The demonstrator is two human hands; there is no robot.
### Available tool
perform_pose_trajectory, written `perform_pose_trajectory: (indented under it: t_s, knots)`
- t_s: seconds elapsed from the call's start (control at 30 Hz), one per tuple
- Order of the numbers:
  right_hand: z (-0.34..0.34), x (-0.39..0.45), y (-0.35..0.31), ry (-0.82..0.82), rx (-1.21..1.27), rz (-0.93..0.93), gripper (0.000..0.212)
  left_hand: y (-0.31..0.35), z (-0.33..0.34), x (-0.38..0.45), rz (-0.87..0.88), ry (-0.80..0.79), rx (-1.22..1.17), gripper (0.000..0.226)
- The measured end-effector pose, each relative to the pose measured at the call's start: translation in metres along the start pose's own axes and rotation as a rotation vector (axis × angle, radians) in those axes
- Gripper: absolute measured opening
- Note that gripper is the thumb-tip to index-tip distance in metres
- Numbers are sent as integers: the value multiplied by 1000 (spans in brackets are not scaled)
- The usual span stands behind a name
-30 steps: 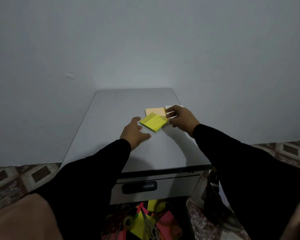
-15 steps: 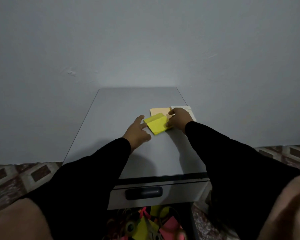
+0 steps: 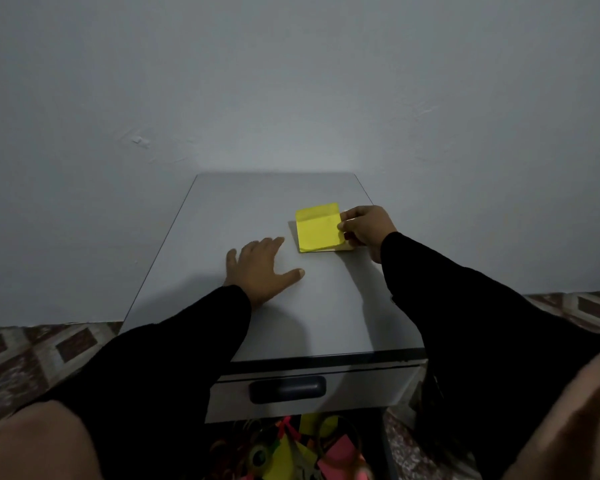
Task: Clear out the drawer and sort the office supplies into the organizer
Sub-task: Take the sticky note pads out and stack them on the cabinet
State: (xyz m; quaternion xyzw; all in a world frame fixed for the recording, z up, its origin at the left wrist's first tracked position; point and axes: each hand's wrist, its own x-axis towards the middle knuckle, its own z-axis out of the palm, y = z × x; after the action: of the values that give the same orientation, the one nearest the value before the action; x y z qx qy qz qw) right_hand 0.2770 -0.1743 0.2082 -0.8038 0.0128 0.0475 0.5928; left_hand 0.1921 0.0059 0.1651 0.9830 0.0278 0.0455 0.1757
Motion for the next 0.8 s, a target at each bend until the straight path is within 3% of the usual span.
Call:
perform_pose_trajectory:
  t_s: [0.17,0.43,0.6,0.8]
  knots:
    - [4,10,-2,95,-9,-23,17,-6,9,-4,-19,-9,115,76]
    - [8,20,6,142,-146,-29,13,-7,11,-3,-16,11,107,75]
    - [9,28,7,193,-245,-30,29,-7,11,-4,-12,8,111,75]
    - [2,10,0,143,-135,10,20,-5,5,-7,-22,-38,122,78]
